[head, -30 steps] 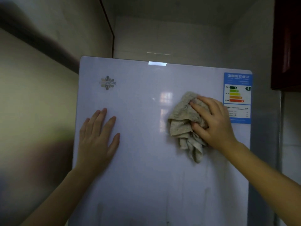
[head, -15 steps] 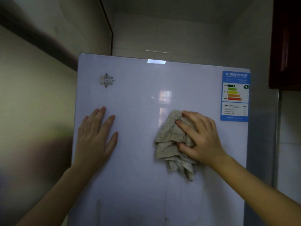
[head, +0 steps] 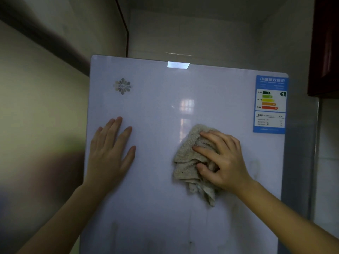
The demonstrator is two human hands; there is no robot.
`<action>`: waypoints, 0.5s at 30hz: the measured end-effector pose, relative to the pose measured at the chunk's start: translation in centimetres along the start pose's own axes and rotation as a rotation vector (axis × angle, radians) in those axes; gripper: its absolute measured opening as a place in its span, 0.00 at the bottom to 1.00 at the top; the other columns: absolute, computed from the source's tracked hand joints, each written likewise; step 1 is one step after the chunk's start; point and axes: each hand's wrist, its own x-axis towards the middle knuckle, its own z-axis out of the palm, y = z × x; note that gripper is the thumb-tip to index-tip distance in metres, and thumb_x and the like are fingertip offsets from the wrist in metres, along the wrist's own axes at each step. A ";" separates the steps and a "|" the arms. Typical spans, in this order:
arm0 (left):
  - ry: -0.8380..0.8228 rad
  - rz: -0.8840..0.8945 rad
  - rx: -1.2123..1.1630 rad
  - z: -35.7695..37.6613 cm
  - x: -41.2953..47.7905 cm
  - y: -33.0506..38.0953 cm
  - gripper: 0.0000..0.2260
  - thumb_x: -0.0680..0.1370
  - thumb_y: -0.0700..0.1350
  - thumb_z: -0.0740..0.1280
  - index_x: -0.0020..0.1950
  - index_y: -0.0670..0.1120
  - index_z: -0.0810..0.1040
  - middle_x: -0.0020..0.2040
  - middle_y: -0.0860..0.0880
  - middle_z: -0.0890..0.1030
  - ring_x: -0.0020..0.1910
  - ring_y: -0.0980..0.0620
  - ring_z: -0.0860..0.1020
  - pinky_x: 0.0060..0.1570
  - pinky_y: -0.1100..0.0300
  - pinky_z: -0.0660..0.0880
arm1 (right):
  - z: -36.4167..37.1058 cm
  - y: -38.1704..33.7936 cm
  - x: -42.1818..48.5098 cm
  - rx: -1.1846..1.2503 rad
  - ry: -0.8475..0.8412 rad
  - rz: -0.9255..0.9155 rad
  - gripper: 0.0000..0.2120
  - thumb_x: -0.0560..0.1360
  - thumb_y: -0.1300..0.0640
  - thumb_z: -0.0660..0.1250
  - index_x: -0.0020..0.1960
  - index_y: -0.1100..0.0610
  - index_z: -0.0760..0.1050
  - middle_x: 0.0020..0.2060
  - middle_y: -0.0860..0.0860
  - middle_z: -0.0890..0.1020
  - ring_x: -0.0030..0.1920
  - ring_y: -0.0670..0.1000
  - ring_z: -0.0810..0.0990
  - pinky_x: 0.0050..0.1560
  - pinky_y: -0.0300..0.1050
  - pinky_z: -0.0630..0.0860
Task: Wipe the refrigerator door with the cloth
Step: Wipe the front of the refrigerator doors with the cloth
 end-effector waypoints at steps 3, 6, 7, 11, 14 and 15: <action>-0.008 0.001 -0.002 0.0 0.0 0.0 0.24 0.81 0.53 0.61 0.74 0.42 0.72 0.79 0.39 0.66 0.78 0.38 0.64 0.78 0.42 0.58 | -0.3 -0.2 0.0 0.065 -0.005 0.031 0.22 0.80 0.39 0.59 0.61 0.51 0.84 0.69 0.55 0.77 0.70 0.58 0.73 0.67 0.55 0.65; -0.007 0.001 -0.003 0.0 0.0 0.0 0.24 0.81 0.53 0.61 0.74 0.42 0.72 0.79 0.39 0.66 0.78 0.38 0.64 0.78 0.42 0.58 | -0.1 -0.4 0.1 0.051 0.020 0.054 0.18 0.82 0.44 0.61 0.60 0.50 0.85 0.68 0.54 0.78 0.69 0.58 0.74 0.66 0.56 0.67; -0.002 0.004 -0.003 0.0 0.0 -0.1 0.24 0.81 0.53 0.61 0.74 0.42 0.73 0.79 0.39 0.66 0.78 0.38 0.65 0.78 0.42 0.58 | 0.0 -0.4 0.1 0.033 0.031 0.055 0.16 0.81 0.46 0.63 0.59 0.51 0.85 0.68 0.55 0.79 0.68 0.59 0.74 0.66 0.56 0.67; -0.005 0.010 -0.009 0.0 -0.1 -0.1 0.24 0.81 0.53 0.61 0.74 0.42 0.72 0.79 0.40 0.66 0.79 0.39 0.64 0.79 0.43 0.57 | 0.3 -0.8 -0.3 -0.011 0.056 0.049 0.13 0.78 0.49 0.67 0.58 0.52 0.85 0.67 0.55 0.79 0.67 0.59 0.75 0.66 0.56 0.68; -0.022 0.003 -0.010 -0.1 -0.1 -0.1 0.24 0.81 0.53 0.61 0.75 0.43 0.71 0.79 0.40 0.65 0.79 0.39 0.63 0.79 0.44 0.56 | 0.4 -0.8 -0.6 -0.042 0.046 0.017 0.14 0.77 0.50 0.69 0.59 0.52 0.85 0.67 0.56 0.79 0.67 0.60 0.76 0.66 0.56 0.68; -0.023 0.003 -0.011 -0.1 0.0 -0.1 0.24 0.81 0.53 0.61 0.74 0.43 0.71 0.79 0.40 0.65 0.79 0.39 0.63 0.79 0.44 0.56 | 0.4 -0.5 -0.6 -0.062 0.037 -0.011 0.14 0.77 0.50 0.69 0.60 0.52 0.84 0.67 0.56 0.79 0.67 0.60 0.76 0.65 0.57 0.69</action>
